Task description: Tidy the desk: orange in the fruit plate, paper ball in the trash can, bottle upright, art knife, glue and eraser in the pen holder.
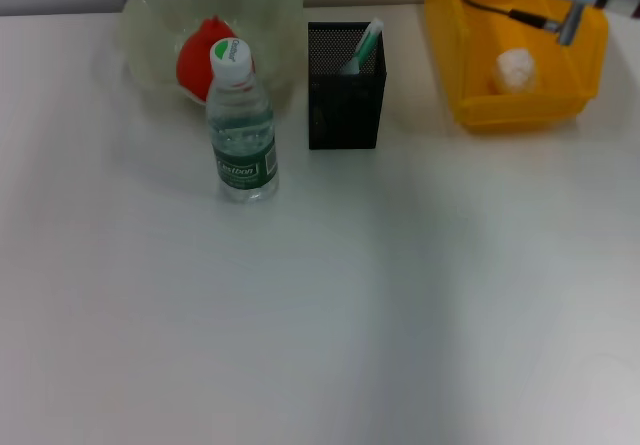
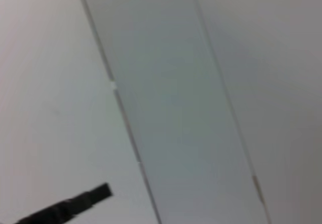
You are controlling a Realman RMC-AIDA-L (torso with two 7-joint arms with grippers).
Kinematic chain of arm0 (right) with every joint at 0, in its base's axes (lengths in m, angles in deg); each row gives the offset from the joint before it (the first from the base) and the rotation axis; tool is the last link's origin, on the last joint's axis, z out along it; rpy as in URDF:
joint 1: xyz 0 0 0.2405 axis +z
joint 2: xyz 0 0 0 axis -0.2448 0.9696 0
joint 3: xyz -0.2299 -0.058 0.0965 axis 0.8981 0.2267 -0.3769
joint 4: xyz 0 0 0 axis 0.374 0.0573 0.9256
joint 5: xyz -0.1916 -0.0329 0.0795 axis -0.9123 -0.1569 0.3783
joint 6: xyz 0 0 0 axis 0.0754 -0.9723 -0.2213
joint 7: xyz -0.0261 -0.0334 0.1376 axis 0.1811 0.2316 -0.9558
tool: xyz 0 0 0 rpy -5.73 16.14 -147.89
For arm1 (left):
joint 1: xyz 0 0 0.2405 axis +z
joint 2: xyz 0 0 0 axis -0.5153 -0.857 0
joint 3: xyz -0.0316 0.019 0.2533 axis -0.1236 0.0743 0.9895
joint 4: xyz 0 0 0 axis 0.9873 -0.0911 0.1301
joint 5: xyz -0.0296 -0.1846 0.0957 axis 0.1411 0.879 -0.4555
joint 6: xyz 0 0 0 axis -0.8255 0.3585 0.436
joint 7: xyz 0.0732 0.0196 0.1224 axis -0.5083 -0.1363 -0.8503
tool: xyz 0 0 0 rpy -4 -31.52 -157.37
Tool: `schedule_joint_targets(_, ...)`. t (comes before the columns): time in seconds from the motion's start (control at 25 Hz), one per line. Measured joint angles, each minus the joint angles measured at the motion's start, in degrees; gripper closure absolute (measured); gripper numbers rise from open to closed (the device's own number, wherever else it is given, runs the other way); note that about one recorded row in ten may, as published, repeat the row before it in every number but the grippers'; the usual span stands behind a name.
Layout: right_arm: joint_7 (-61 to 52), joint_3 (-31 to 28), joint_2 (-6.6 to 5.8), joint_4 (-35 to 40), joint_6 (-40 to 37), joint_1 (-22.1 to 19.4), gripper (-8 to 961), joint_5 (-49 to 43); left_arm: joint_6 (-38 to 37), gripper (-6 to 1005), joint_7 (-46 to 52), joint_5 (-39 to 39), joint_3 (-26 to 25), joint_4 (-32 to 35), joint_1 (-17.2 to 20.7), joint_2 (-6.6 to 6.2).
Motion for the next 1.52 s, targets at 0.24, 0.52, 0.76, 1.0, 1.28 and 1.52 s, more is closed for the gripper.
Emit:
schedule_joint_targets(0.24, -6.9, 6.0, -3.82, 5.8, -7.1, -1.8, 352, -0.5, -10.9, 295, 9.8, -4.9, 0.4, -1.9, -1.2, -5.52)
schedule_joint_targets(0.52, -8.3, 6.4, -5.37, 7.0, -18.4, -1.4, 265, -7.4, -23.0, 297, 14.5, -11.5, 0.2, -2.0, -1.9, -9.04)
schedule_joint_targets(0.76, -10.4, 7.6, -5.24, 7.2, -25.2, 0.5, 265, -10.3, -26.4, 299, 17.3, -18.9, 0.1, -2.1, -4.8, -8.8)
schedule_joint_targets(1.0, -12.0, 7.7, -4.36, 7.7, -27.4, 1.3, 265, -12.6, -26.6, 300, 18.0, -24.7, -0.1, -4.3, -8.0, -8.08)
schedule_joint_targets(1.28, -13.2, 7.7, -4.24, 7.4, -27.5, 1.5, 265, -13.5, -26.9, 300, 18.0, -25.4, -1.8, -5.5, -8.8, -8.08)
schedule_joint_targets(1.52, -13.9, 7.8, -4.15, 7.3, -27.2, 1.9, 265, -14.3, -27.3, 300, 18.1, -25.4, -1.8, -5.6, -8.8, -8.02)
